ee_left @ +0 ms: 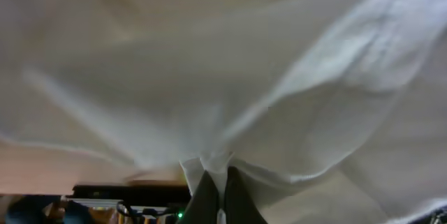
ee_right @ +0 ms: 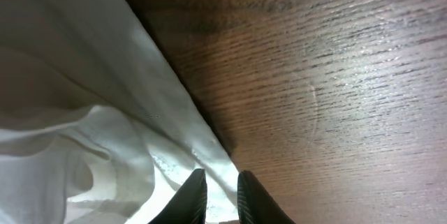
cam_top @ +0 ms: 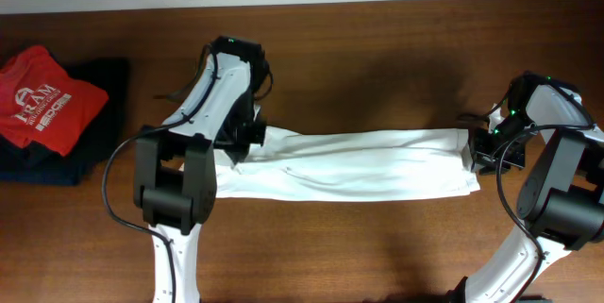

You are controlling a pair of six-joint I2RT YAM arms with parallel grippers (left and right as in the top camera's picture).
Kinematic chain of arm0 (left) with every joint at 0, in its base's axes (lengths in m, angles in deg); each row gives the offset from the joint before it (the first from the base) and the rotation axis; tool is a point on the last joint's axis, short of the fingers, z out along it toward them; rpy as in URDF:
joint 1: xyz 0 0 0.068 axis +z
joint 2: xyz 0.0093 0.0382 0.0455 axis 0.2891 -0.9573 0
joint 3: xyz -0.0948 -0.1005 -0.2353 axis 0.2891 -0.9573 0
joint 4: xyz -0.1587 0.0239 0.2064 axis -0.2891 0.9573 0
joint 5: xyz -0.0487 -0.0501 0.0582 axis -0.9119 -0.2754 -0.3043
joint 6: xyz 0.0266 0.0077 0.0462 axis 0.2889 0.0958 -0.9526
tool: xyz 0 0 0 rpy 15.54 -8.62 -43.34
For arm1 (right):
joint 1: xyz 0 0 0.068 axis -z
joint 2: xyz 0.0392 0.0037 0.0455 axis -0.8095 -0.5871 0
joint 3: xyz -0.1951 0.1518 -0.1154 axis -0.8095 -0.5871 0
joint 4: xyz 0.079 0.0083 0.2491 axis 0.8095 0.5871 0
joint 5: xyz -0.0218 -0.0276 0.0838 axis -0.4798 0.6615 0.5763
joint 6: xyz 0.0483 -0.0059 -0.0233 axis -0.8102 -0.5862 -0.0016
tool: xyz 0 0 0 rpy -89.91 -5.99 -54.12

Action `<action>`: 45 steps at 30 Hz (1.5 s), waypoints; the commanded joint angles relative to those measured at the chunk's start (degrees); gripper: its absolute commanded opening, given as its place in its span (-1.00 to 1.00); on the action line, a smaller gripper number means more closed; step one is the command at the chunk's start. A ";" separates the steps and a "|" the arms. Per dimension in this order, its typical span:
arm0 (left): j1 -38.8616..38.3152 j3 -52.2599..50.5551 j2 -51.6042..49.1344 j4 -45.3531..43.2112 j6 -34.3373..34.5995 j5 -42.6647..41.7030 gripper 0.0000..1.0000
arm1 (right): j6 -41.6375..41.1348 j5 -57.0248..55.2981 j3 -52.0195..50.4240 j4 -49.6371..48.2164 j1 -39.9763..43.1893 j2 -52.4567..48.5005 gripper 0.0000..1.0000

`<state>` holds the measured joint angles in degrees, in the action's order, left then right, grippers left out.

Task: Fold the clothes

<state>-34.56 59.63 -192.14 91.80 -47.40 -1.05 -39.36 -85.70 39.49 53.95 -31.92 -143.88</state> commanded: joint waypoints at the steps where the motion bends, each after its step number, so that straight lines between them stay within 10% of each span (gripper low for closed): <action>1: -0.24 -1.42 0.68 -0.63 0.74 -0.61 -0.25 | 0.33 0.33 -0.26 0.02 0.00 -0.17 -0.60; 7: 3.67 9.75 0.70 -4.44 2.67 5.90 0.11 | 0.33 0.33 -0.26 -0.02 0.00 -0.17 -0.60; 14: 9.86 6.75 -2.21 -9.77 7.21 3.37 -0.46 | 0.33 0.31 -0.26 -0.20 0.00 -0.17 -0.60; 30: 9.94 8.48 -3.80 -15.37 4.20 -3.61 -0.44 | 0.33 0.33 -0.26 -0.35 0.00 -0.17 -0.59; 32: 10.47 8.35 -5.75 -15.87 4.17 0.55 -0.99 | 0.33 0.33 -0.26 -0.33 0.00 -0.17 -0.59; 45: 16.44 -1.16 -5.77 -0.61 7.85 8.02 -0.99 | 0.33 0.31 -0.26 -0.52 0.00 -0.17 -0.59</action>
<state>-17.91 64.37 -197.63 92.87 -41.41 1.18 -39.36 -85.70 39.47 53.34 -31.92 -143.88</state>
